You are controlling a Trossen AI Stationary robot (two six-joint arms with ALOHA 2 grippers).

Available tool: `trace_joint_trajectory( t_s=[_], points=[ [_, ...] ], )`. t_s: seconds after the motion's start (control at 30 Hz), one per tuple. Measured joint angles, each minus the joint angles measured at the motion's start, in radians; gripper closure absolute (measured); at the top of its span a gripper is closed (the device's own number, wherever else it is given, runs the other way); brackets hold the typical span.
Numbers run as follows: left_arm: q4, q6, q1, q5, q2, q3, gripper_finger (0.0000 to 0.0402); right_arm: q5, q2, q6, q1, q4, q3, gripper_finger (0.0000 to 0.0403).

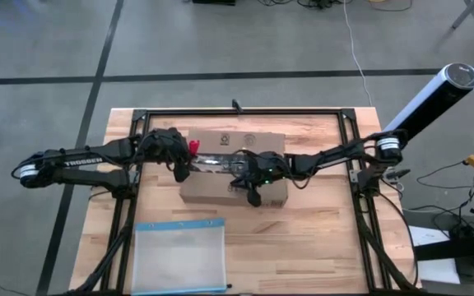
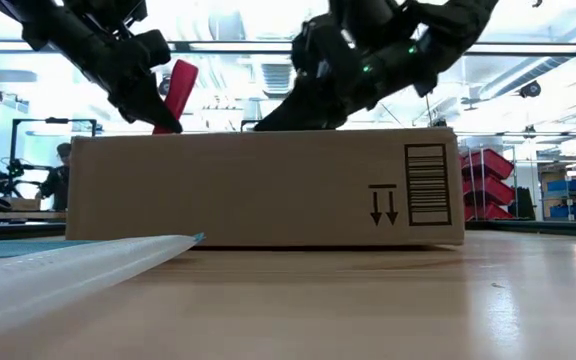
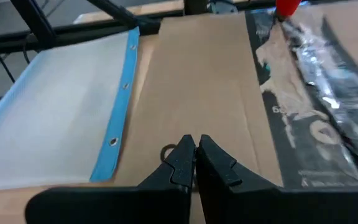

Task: Unpack boxes
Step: Break down the box using the red cutter

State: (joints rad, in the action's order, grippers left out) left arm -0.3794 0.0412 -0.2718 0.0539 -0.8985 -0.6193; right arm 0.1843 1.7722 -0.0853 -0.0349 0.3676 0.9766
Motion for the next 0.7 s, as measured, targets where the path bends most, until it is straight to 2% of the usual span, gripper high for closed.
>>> trace_joint_trajectory(
  t_s=[0.27, 0.7],
  points=[
    [0.014, 0.005, 0.04, 0.004, 0.0, 0.0, 0.038, 0.031, 0.087, -0.007, 0.0, -0.077, 0.085, 0.0403],
    [-0.059, 0.01, 0.04, 0.018, 0.069, -0.002, 0.038, -0.012, 0.089, -0.031, -0.002, -0.134, 0.07, 0.0403]
  ],
)
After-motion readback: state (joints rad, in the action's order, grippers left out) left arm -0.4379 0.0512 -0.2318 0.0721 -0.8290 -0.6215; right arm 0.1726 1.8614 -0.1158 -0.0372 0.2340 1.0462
